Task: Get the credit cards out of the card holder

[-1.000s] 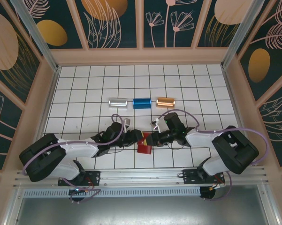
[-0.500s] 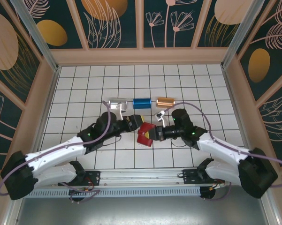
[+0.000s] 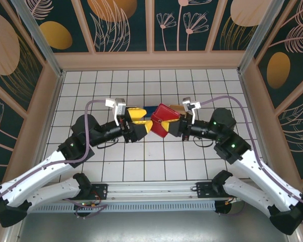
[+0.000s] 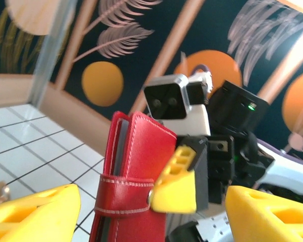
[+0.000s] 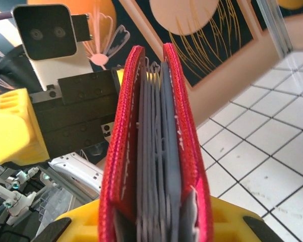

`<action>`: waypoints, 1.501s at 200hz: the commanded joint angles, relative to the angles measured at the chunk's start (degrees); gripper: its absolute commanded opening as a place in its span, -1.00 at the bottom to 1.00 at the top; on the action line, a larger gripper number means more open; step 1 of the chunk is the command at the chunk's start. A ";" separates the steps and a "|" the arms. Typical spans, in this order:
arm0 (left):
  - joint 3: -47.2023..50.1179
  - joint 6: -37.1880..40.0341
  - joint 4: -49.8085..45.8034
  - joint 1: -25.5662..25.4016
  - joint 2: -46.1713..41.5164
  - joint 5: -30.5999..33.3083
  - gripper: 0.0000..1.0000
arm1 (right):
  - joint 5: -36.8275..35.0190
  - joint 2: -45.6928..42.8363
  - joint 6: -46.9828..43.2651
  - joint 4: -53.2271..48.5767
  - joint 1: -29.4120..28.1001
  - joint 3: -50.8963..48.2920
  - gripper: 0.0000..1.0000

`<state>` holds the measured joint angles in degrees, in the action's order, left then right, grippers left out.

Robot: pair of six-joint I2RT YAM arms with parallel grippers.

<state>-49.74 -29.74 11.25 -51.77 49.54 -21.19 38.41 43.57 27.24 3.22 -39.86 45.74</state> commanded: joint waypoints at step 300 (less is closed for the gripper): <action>-13.50 16.44 -12.64 7.05 11.98 -29.41 0.43 | 13.78 1.72 -1.00 12.91 -1.33 7.88 -0.55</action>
<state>-62.24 -14.31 3.60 -44.97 59.64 -47.75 44.77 44.31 27.22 6.07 -39.75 49.69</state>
